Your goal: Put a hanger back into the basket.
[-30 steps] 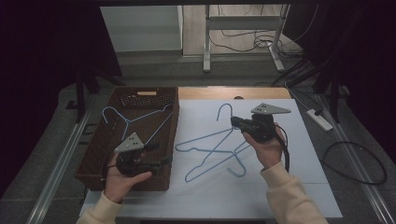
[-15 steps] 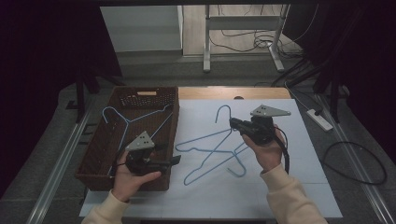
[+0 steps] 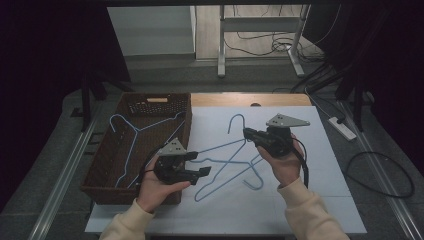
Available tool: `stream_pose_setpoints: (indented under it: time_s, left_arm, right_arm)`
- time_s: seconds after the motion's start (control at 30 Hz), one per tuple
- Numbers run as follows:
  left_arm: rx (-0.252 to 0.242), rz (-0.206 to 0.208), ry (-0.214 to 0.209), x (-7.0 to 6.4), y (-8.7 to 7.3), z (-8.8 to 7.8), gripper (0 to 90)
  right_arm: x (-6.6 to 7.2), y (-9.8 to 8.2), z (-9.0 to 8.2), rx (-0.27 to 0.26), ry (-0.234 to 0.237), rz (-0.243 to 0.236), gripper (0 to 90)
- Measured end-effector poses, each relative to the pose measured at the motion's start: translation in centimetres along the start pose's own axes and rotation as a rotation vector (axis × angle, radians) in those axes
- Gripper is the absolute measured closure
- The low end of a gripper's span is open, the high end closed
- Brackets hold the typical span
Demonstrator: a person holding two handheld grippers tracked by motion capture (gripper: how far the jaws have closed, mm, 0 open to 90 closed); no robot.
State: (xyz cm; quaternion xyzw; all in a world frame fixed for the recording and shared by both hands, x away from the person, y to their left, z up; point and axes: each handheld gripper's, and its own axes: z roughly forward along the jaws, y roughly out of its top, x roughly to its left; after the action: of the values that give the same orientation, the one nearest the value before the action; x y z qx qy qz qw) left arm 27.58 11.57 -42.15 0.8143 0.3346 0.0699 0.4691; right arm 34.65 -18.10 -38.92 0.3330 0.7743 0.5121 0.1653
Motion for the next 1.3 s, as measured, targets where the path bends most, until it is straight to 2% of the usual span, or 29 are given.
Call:
stream_pose_setpoints:
  time_s: [0.53,0.83,0.93,1.3]
  left_arm:
    - [0.09,0.024,-0.046,-1.6,1.2,4.1,30.5]
    - [0.128,0.019,-0.047,-1.8,1.3,5.7,37.1]
    - [0.135,0.015,-0.048,-1.8,1.3,5.8,44.1]
    - [0.133,-0.002,-0.048,-1.8,1.3,6.0,79.4]
  right_arm:
    - [1.0,0.1,0.0,-0.013,0.011,-0.016,87.1]
    - [1.3,0.2,-0.1,-0.017,0.017,-0.021,87.0]
    - [1.4,0.2,-0.1,-0.019,0.016,-0.022,87.0]
    - [1.5,0.2,-0.2,-0.02,0.018,-0.026,87.0]
